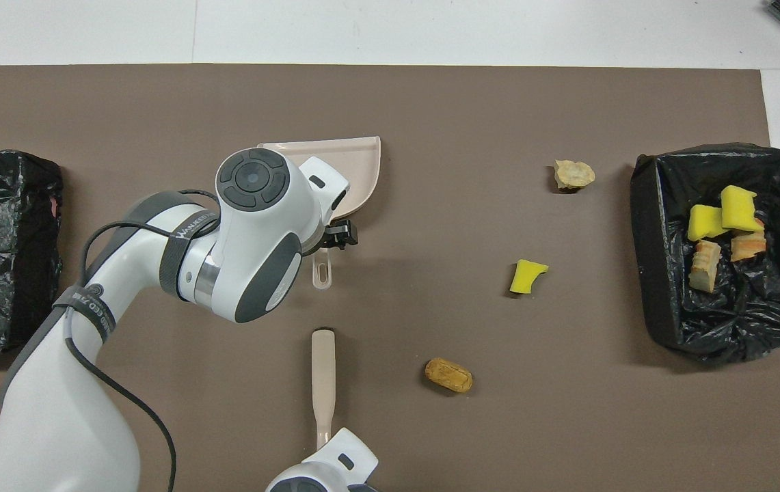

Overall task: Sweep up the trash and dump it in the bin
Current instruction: 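Grasp the dustpan with the left gripper while the right gripper grasps the brush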

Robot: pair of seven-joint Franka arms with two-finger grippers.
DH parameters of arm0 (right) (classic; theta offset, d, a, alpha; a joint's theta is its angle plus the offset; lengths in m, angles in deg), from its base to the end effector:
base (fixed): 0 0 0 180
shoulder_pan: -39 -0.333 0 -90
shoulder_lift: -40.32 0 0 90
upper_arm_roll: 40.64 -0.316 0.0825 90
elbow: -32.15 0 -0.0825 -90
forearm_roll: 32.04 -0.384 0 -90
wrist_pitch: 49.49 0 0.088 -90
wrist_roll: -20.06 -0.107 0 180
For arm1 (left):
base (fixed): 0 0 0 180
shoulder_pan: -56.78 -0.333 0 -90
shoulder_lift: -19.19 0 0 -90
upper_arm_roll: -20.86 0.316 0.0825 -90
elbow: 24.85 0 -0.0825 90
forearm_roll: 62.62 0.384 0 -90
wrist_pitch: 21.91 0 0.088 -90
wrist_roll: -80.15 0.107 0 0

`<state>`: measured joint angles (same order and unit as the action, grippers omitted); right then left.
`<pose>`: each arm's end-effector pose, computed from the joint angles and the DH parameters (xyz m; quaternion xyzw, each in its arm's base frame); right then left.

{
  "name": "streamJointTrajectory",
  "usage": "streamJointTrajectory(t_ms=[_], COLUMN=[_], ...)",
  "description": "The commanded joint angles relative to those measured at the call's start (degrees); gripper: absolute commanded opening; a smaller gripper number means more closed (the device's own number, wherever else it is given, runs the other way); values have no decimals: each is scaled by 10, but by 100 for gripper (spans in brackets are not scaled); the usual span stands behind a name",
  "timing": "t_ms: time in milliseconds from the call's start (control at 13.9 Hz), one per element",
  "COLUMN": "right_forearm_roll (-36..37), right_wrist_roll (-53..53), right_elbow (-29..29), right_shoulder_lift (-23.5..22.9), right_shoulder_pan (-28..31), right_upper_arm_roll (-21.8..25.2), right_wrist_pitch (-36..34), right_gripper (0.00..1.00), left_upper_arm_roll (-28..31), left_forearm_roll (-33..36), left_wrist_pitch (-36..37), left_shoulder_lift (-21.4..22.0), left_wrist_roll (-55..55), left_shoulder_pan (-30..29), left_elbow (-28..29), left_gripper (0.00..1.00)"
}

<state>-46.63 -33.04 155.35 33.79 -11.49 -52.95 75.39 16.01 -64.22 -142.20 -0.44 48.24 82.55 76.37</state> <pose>0.2418 0.4889 0.3441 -0.9927 -0.0070 0.1179 0.0248 0.5546 -0.3249 0.3697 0.9994 0.0207 -0.0173 0.0202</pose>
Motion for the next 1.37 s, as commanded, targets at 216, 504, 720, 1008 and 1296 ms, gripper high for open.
streamJointTrajectory(t_ms=[216, 504, 720, 1008, 1296], right_forearm_roll=[11, 12, 15, 65, 125], right_wrist_roll=[-19, 23, 79, 196, 341], right_elbow=[21, 109, 168, 175, 123], right_shoulder_lift=[76, 214, 295, 290, 213], right_shoulder_pan=[34, 100, 162, 272, 407], right_upper_arm_roll=[5, 5, 5, 4, 4], right_wrist_pitch=[-42, -53, -61, -60, -61], right_gripper=[0, 0, 0, 0, 0], left_upper_arm_roll=[8, 8, 10, 14, 14], left_forearm_roll=[-1, 5, 15, 30, 41], left_wrist_pitch=[-27, -28, -19, 55, 93], left_shoulder_lift=[13, 13, 14, 41, 105], left_wrist_roll=[-9, 1, 80, 262, 403], left_shoulder_pan=[11, 9, 3, -28, -60], left_elbow=[30, 30, 28, -2, 6], left_gripper=[81, 0, 0, 0, 0])
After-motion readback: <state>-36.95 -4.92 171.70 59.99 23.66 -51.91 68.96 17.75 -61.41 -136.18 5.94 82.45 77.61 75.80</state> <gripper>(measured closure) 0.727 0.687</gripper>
